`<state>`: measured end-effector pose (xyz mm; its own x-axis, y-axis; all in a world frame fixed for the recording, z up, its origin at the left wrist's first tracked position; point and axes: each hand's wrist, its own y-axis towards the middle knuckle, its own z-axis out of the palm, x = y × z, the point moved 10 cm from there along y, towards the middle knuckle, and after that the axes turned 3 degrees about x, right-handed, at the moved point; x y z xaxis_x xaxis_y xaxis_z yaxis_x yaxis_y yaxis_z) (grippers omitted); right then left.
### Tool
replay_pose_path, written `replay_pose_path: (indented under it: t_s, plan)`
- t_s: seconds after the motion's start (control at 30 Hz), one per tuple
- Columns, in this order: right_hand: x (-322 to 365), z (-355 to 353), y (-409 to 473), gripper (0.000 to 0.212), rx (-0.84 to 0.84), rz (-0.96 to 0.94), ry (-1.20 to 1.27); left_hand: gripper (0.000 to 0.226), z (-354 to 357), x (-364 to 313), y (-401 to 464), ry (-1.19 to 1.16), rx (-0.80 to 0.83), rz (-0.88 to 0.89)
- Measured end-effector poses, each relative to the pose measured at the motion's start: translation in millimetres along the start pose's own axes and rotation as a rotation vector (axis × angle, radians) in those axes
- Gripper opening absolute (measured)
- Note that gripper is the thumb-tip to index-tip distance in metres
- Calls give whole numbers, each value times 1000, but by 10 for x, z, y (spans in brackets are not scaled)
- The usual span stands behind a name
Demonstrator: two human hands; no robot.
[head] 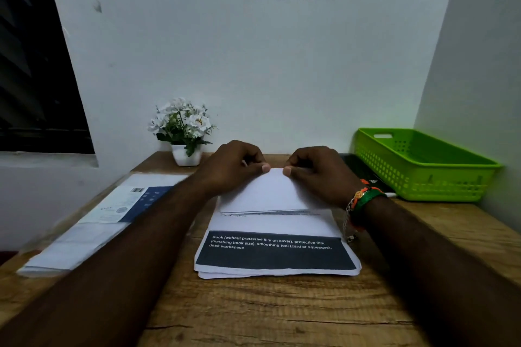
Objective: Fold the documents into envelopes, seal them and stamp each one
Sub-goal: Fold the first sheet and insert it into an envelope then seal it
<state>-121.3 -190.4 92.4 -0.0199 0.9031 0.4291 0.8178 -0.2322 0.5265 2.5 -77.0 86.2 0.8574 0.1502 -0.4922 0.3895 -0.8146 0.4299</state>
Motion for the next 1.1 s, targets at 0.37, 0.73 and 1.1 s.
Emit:
replay_pose_path:
  t_s: [0.37,0.73,1.1]
  plan:
    - [-240,-195,-29,17,-13,119,35,19,-315,381,-90,-76,-48,-124]
    - [-283,-166,-37,23,26,165,50,17,-152,280,-74,-295,-59,-167]
    - [-527,-267,-95,31,111,231,204,17,-212,470,-103,-259,-52,-211]
